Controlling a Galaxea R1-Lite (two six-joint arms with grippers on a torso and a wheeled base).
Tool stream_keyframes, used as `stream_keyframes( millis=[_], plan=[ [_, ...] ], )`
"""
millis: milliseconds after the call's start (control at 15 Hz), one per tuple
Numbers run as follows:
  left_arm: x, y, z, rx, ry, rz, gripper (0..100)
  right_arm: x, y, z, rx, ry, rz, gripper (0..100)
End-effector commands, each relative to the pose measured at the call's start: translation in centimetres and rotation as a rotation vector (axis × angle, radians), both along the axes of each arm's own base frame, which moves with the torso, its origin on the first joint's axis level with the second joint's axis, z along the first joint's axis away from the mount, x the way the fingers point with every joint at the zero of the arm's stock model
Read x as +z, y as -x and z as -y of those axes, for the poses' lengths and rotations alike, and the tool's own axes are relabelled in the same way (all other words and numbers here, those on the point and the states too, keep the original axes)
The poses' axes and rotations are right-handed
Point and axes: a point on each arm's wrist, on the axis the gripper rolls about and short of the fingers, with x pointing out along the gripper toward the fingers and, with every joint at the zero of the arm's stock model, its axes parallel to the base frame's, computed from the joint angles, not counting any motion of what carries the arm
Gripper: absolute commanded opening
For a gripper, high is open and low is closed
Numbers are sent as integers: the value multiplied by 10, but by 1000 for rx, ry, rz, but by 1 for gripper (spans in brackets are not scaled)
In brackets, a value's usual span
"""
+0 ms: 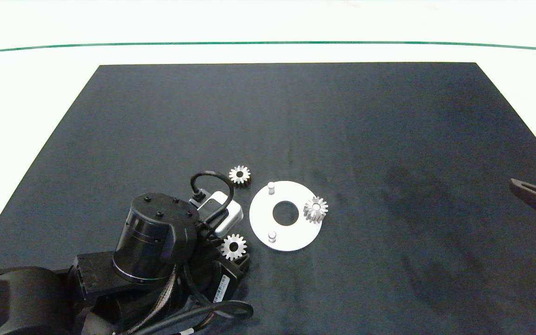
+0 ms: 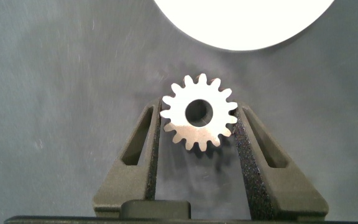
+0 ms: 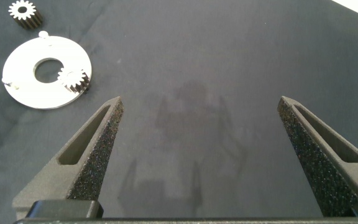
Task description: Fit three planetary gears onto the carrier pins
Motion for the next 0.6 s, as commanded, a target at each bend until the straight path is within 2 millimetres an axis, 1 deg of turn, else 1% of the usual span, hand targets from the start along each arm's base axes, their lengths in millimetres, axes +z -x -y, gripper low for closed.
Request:
stream_keyframes(
  millis=[67, 133, 267, 467, 600],
  plan=[
    [16, 8, 2, -28, 30, 32, 6, 0, 0, 0, -2, 3, 0, 100],
    [20, 8, 3, -29, 26, 29, 5, 0, 0, 0, -2, 3, 0, 100],
    [29, 9, 11, -55, 32, 35, 0, 0, -1, 0, -2, 4, -1, 100],
    [50, 3, 24, -69, 32, 40, 0, -2, -1, -1, -3, 7, -6, 100],
    [52, 1, 35, -90, 19, 30, 0, -1, 0, 0, -3, 5, -3, 100]
  ],
)
